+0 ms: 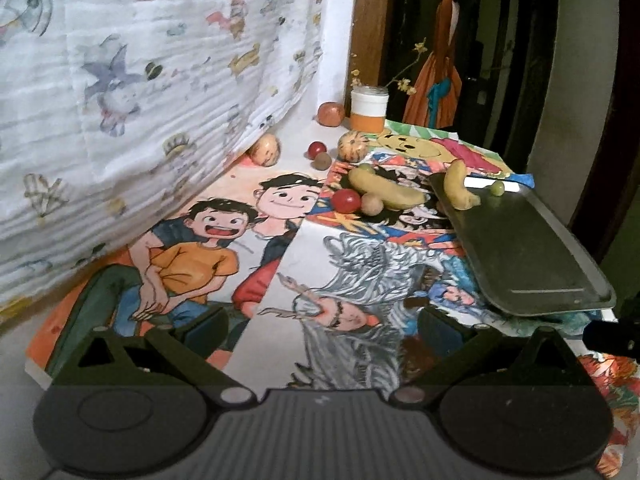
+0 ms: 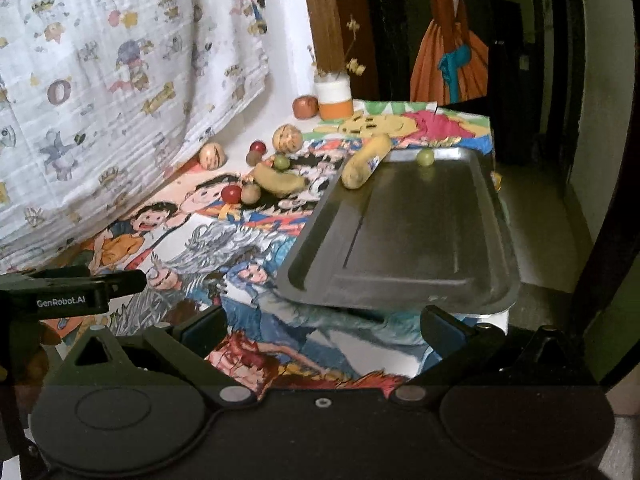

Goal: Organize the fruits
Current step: 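Lift both tools away from the tray, then move the right tool to the second banana while the left tool approaches the red tomato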

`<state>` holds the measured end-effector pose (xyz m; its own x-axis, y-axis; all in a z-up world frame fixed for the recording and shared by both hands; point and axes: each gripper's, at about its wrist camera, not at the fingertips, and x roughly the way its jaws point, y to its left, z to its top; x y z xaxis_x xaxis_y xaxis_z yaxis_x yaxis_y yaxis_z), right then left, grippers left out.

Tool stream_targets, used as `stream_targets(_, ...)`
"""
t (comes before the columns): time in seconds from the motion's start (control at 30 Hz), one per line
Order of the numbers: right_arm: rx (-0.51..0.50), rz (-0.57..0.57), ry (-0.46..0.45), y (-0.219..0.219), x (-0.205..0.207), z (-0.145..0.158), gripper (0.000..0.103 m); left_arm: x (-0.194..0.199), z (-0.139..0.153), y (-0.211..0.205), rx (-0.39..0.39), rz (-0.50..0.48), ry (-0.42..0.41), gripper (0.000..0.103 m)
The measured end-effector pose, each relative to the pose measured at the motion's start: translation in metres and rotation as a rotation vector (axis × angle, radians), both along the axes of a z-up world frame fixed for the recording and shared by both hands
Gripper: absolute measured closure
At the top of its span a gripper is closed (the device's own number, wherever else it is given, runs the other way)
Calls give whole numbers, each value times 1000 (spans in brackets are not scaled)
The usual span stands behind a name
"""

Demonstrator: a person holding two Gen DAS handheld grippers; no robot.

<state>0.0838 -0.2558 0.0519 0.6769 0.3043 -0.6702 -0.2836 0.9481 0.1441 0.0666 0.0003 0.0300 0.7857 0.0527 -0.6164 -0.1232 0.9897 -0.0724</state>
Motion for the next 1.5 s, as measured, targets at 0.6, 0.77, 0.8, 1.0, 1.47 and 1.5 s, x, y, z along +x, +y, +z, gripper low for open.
stream_targets(0.6,-77,175,3,45,47,15,1,26,-2,41,47,-42,-10,0)
stream_targets(0.77,-158,226,-23,50,69,19,0,51,-1,48,95,-127,-32,0)
stream_targets(0.8,-175,242,-36,51,72,20,1,56,-2,49,107,-144,-34,0)
stream_targets(1.0,-300,383,-142,58,107,26,1,92,-3,50,141,-256,-55,0)
stream_targets(1.47,-456,611,-203,88,202,-19,12,164,-25,42,248,-494,-66,3)
stream_targets(1.5,-458,617,-204,89,207,-23,14,167,-27,40,256,-512,-69,4)
